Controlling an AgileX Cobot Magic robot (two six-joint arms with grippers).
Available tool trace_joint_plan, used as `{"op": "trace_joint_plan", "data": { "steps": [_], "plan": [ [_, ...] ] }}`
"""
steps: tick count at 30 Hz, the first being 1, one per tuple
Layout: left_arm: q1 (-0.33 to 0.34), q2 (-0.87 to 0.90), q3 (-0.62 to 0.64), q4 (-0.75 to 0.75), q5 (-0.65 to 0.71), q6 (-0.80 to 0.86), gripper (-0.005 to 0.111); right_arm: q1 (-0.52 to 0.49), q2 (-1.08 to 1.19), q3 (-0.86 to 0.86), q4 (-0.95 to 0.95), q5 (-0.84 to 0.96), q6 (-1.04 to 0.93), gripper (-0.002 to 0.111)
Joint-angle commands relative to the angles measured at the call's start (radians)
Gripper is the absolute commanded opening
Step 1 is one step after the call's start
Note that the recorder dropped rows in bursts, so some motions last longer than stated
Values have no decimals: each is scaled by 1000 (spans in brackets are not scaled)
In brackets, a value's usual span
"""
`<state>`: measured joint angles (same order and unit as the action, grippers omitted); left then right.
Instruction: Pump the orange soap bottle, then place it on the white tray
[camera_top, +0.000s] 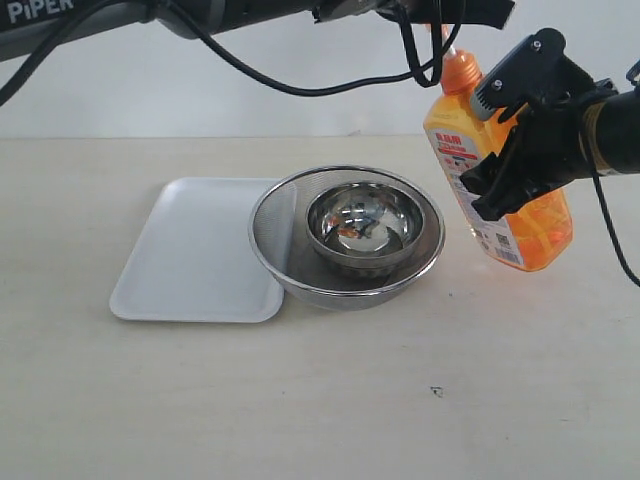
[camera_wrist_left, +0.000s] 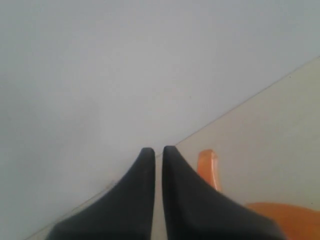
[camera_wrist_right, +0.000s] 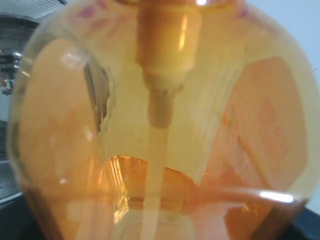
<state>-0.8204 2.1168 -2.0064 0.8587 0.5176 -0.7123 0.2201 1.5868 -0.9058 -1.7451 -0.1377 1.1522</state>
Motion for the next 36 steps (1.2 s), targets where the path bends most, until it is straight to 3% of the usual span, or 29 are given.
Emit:
{"op": "trace_joint_plan", "data": {
  "steps": [1,13,26,36],
  "plan": [
    [1,-10,-3,-104,3,64,5,-1,-22,-11,1,8,-11,0],
    [3,-10,-3,-168,-58,117,5,-1,-22,-11,1,8,-9,0],
    [3,-10,-3,-352,-88,311,5,-1,-22,-11,1,8,-10,0],
    [3,-10,-3,-358,-110,329,5,-1,-22,-11,1,8,-10,0]
  ]
}}
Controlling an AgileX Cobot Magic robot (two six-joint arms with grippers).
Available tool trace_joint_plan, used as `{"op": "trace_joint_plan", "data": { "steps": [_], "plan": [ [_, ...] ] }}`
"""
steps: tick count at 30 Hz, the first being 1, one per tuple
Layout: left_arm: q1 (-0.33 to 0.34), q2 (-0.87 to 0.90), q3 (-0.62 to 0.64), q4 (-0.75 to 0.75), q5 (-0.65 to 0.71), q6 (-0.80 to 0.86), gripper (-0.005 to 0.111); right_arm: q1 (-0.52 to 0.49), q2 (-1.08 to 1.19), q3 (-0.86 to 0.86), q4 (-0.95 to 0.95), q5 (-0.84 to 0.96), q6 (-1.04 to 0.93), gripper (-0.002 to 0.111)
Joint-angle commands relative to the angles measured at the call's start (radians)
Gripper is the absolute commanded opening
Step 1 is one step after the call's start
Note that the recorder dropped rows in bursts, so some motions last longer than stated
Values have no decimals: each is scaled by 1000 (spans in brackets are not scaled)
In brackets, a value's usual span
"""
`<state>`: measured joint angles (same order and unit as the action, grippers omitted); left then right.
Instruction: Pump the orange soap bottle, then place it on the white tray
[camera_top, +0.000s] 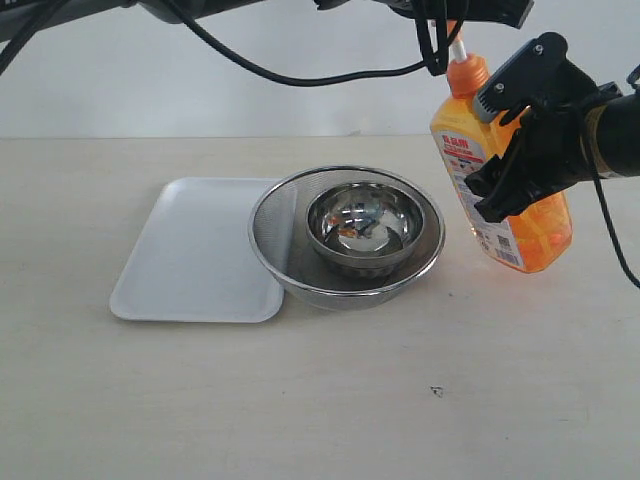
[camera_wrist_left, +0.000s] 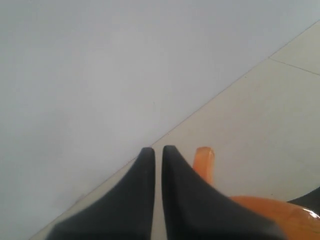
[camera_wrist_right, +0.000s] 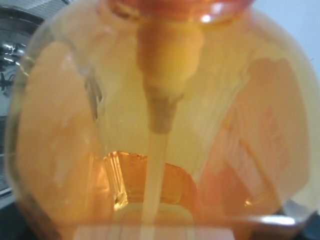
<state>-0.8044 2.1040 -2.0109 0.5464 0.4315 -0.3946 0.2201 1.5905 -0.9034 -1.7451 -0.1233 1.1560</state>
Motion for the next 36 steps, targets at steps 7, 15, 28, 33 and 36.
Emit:
{"op": "trace_joint_plan", "data": {
  "steps": [7,15,28,33,36],
  "plan": [
    [-7,13,1,-44,-58,11,5,-1,-26,-13,1,-12,-13,0],
    [-7,17,1,-64,-29,11,5,-1,-26,-13,1,-7,-13,0],
    [-3,6,-3,-60,-155,11,5,-1,-26,-13,1,-4,-20,0],
    [-3,-3,-3,-64,-84,7,5,-1,-26,-13,1,-2,-20,0],
    [-3,-7,-3,-64,-94,7,5,-1,-26,-13,1,-2,-20,0]
  ]
}}
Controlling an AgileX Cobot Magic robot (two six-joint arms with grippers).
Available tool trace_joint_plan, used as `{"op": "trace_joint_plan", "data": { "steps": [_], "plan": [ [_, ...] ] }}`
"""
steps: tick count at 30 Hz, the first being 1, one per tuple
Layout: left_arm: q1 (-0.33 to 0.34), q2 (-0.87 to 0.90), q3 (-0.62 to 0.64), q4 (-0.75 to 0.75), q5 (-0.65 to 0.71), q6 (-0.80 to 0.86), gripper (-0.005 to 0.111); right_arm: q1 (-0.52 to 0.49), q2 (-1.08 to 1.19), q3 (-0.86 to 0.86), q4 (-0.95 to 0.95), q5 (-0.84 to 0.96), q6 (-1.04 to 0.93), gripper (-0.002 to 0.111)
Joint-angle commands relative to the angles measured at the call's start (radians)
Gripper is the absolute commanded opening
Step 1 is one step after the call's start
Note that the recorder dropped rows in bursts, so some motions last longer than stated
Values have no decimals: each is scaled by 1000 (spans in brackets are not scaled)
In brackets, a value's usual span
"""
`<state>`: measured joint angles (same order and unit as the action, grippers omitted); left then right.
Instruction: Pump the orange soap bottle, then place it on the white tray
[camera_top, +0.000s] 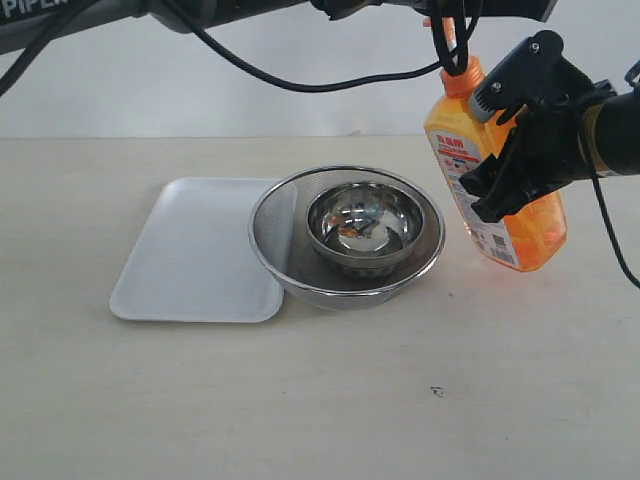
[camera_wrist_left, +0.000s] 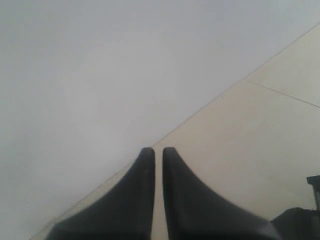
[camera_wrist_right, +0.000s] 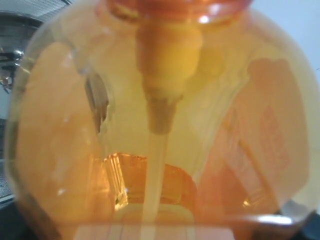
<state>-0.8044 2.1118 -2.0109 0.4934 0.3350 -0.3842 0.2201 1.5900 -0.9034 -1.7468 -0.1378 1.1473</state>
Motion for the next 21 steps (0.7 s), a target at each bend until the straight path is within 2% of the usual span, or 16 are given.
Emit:
{"op": "trace_joint_plan", "data": {
  "steps": [1,6,9,14,19,21],
  "plan": [
    [-3,-18,-3,-3,-16,-3,5,-1,-26,-13,2,13,-11,0],
    [-3,-41,-3,1,-159,1,5,-1,-26,-13,2,13,-11,0],
    [-3,-44,-3,51,-166,1,5,-1,-26,-13,2,13,-11,0],
    [-3,-44,-3,117,-106,-4,5,-1,-26,-13,2,11,-9,0],
    [-3,-41,-3,136,14,-15,5,-1,-26,-13,2,11,-11,0],
    [-3,-41,-3,136,23,-19,5,-1,-26,-13,2,11,-11,0]
  ]
}}
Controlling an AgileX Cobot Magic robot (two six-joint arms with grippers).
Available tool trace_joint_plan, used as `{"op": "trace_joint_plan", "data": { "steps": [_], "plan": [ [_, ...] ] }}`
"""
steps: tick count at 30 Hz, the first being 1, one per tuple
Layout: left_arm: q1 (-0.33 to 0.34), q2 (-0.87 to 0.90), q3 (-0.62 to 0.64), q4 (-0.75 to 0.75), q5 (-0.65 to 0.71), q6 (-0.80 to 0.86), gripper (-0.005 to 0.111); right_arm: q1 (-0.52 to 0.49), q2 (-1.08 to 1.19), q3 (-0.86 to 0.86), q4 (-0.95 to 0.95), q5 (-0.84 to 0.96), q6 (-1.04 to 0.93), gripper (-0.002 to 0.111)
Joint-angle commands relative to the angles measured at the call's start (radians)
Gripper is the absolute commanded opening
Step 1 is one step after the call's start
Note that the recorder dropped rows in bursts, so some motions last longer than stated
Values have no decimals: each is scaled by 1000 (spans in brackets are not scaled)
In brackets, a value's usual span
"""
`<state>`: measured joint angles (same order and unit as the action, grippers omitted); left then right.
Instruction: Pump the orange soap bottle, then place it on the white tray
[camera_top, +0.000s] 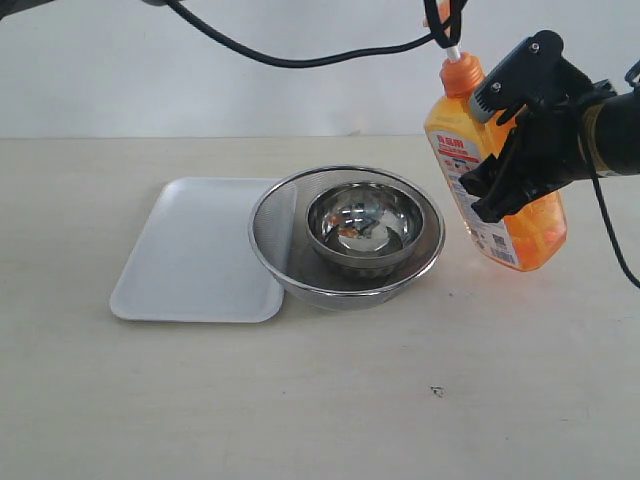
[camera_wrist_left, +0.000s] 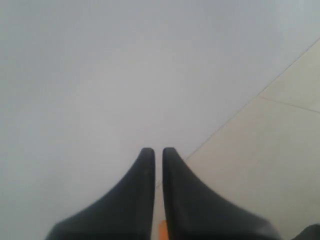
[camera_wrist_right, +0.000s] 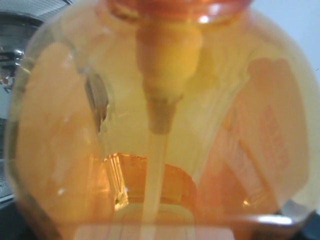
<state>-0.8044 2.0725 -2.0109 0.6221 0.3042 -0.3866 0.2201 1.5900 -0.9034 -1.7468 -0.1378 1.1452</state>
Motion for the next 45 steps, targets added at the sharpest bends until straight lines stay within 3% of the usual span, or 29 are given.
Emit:
{"op": "trace_joint_plan", "data": {
  "steps": [1,25,33,38,45],
  "plan": [
    [-3,-1,-3,9,50,-17,5,-1,-26,-13,2,9,-9,0],
    [-4,-1,-3,-27,111,-101,5,-1,-26,-13,2,0,-56,0],
    [-4,-1,-3,180,208,-345,5,-1,-26,-13,2,3,-57,0],
    [-7,-1,-3,165,220,-344,5,-1,-26,-13,2,3,-55,0],
    [-7,-1,-3,-35,216,-198,5,-1,-26,-13,2,3,-55,0]
  ]
}}
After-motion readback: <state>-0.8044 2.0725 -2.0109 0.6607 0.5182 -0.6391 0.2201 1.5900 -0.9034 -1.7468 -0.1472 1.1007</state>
